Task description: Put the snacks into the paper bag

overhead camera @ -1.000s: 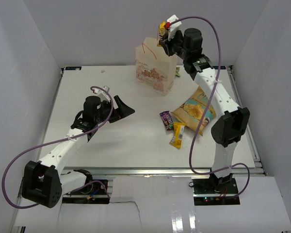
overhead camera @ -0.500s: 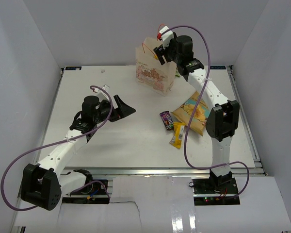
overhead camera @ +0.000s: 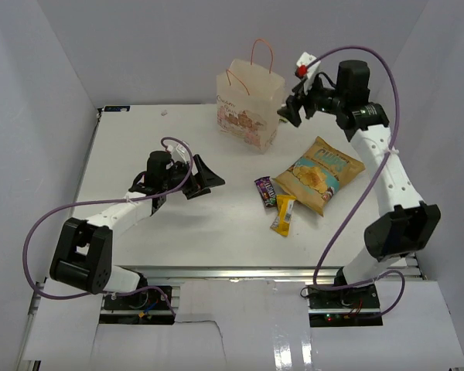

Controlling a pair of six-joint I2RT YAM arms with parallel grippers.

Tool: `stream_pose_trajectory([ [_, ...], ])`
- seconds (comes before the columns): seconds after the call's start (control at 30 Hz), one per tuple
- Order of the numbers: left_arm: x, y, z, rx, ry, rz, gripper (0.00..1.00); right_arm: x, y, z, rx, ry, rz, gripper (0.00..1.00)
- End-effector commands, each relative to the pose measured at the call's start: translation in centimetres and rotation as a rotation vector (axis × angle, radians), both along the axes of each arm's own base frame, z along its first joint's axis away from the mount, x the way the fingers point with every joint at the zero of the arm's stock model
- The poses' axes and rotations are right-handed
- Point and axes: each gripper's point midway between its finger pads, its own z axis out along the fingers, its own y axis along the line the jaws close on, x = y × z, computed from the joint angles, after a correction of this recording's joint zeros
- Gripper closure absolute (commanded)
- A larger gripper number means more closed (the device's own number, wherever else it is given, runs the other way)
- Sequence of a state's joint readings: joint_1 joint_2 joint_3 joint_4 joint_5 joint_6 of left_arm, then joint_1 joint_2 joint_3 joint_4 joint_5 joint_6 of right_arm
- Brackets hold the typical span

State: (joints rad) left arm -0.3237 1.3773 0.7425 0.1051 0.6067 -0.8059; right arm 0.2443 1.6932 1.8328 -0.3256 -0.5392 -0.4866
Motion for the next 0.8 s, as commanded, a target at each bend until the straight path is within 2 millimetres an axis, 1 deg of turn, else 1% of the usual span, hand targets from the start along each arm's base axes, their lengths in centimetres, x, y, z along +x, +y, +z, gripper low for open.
stream_pose_trajectory([
  [0.0,0.3,-0.8,1.3,-0.026,-0.035,-0.042,0.02,-10.6,1.5,-9.1,-0.045,0.406,0.309,0.17],
  [0.03,0.4,-1.0,1.0,-0.021,-0.025,-0.047,0.02,-13.3,0.9,-12.8,-0.056,0.540,0.306,0.22],
  [0.07,0.5,-1.1,0.7,-0.018,-0.019,-0.045,0.02,-14.8,0.4,-14.8,-0.067,0.629,0.273,0.27],
  [0.1,0.5,-1.2,0.5,-0.014,-0.014,-0.046,0.02,-15.8,-0.5,-17.0,-0.071,0.750,0.172,0.30],
  [0.13,0.4,-1.5,0.3,-0.012,-0.010,-0.054,0.02,-17.2,-1.1,-17.8,-0.069,0.791,0.132,0.32],
  [0.17,0.5,-1.7,0.0,-0.009,0.000,-0.056,0.02,-19.3,-2.1,-21.1,-0.085,0.896,0.075,0.32],
  [0.2,0.5,-1.9,-0.2,-0.005,0.003,-0.056,0.02,-19.8,-2.6,-21.0,-0.070,0.873,0.009,0.32],
  [0.23,0.4,-2.3,-0.4,-0.001,0.006,-0.064,0.02,-20.6,-2.7,-21.5,-0.059,0.875,-0.009,0.30],
  [0.27,0.5,-2.5,-0.4,0.000,0.006,-0.067,0.02,-22.2,-3.3,-24.0,-0.057,0.925,-0.057,0.28],
  [0.3,0.5,-2.7,-0.9,0.006,0.019,-0.067,0.02,-21.4,-3.1,-23.0,-0.034,0.816,-0.102,0.23],
  [0.33,0.4,-3.0,-0.9,0.006,0.023,-0.075,0.02,-21.8,-2.9,-23.3,0.009,0.845,-0.149,0.18],
  [0.37,0.5,-3.1,-1.0,0.007,0.025,-0.075,0.02,-21.9,-3.0,-23.8,0.034,0.854,-0.188,0.10],
  [0.4,0.4,-3.3,-1.3,0.012,0.032,-0.074,0.02,-21.8,-3.5,-25.3,0.045,0.871,-0.256,0.09],
  [0.43,0.3,-3.6,-1.3,0.012,0.033,-0.079,0.02,-22.0,-3.7,-26.1,0.079,0.922,-0.318,0.08],
  [0.47,0.2,-3.7,-1.4,0.014,0.037,-0.080,0.02,-21.8,-4.1,-26.9,0.079,0.933,-0.360,0.07],
  [0.5,0.0,-3.9,-1.5,0.016,0.038,-0.083,0.02,-22.3,-4.2,-28.0,0.079,0.963,-0.377,0.07],
  [0.57,-0.2,-4.1,-1.6,0.017,0.044,-0.083,0.02,-21.8,-4.1,-28.5,0.118,0.979,-0.414,0.08],
  [0.6,-0.4,-4.2,-1.8,0.020,0.050,-0.083,0.02,-21.8,-4.2,-29.2,0.123,0.997,-0.433,0.09],
  [0.67,-0.6,-4.3,-1.9,0.021,0.053,-0.081,0.02,-21.0,-4.4,-29.7,0.142,0.995,-0.482,0.11],
  [0.7,-0.7,-4.3,-1.9,0.022,0.055,-0.081,0.02,-20.8,-4.5,-30.3,0.136,1.003,-0.501,0.12],
  [0.77,-0.8,-4.4,-2.0,0.025,0.054,-0.080,0.02,-19.9,-4.5,-30.5,0.151,0.993,-0.526,0.14],
])
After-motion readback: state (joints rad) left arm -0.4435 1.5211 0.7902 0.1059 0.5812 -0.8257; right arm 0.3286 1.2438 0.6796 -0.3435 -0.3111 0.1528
